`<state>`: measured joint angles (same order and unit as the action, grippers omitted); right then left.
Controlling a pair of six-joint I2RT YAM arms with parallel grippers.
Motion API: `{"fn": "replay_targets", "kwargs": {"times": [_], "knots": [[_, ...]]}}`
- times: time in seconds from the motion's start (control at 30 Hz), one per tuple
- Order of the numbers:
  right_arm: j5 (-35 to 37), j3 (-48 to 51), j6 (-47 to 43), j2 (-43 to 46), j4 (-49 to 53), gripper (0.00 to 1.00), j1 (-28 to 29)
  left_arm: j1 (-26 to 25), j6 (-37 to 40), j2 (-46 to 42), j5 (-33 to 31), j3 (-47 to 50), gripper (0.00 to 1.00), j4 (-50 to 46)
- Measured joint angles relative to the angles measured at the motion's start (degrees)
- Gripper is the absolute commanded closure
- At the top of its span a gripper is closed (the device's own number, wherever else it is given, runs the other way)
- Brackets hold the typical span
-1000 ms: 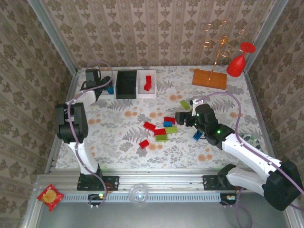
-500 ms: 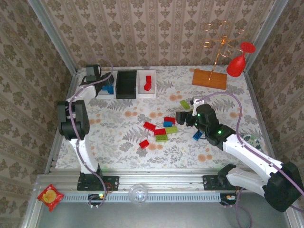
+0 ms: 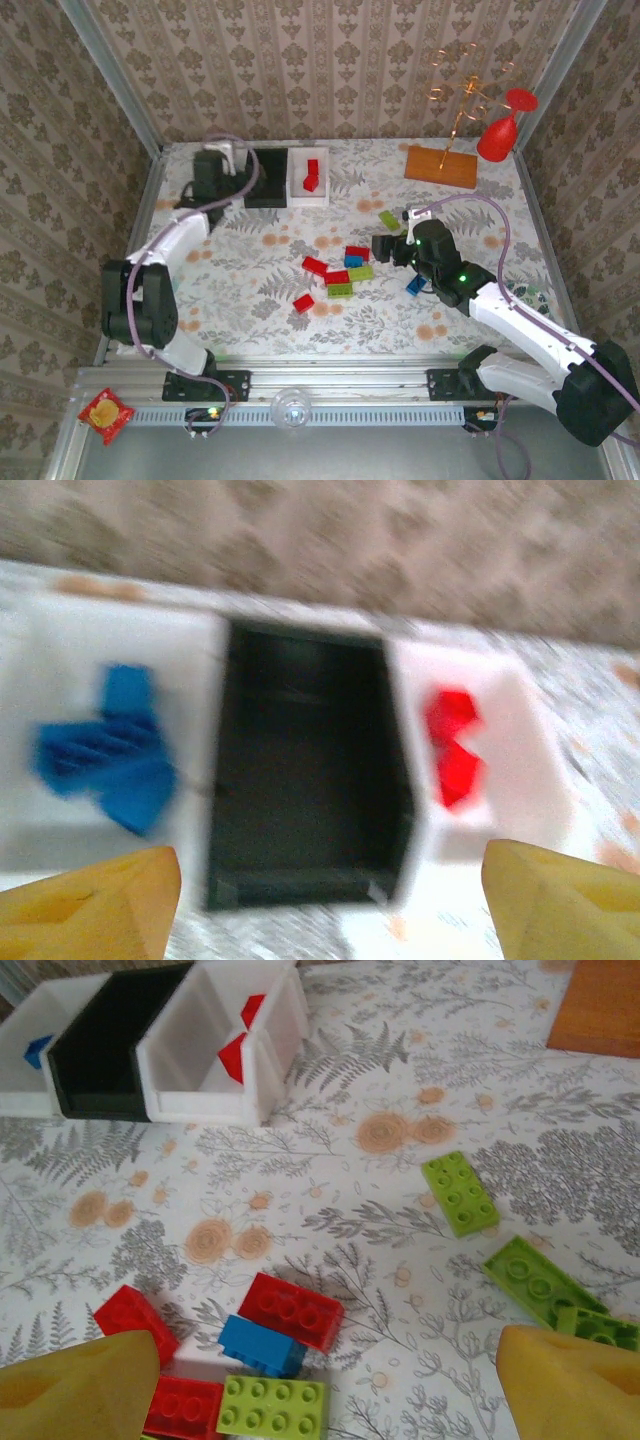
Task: Sort the legos into containers by color
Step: Pick up the lego from the bottom-right of the table.
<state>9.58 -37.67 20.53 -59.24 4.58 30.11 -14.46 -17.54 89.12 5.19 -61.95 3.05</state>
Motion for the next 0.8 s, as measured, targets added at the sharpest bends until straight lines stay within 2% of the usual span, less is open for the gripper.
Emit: {"fn": "replay_targets", "kwargs": {"times": [0.1,0.17,0.3,0.5,0.8], "knots": [[-0.1,0.0,-0.2,-0.4,1.9,0.13,-0.5,-8.1,0.4,-3.1,1.2,6.6,0.21,0.7],[-0.6,-0.3,-0.1,-1.9,3.4,0.14,-0.6,-10.9,0.4,-4.2,2.1,10.1,0.21,1.1],[-0.6,-1.6,1.7,-6.3,8.3,0.16,-0.5,-13.2,0.3,-4.5,2.5,13.6,0.21,1.3],[3.8,-0.4,8.2,-6.6,15.7,0.16,-0.5,-17.4,0.0,-5.7,2.8,16.2,0.21,2.6],[7.0,4.7,16.5,-8.5,18.0,0.19,0.1,-17.5,-0.3,-6.5,3.2,17.2,0.21,4.5]]}}
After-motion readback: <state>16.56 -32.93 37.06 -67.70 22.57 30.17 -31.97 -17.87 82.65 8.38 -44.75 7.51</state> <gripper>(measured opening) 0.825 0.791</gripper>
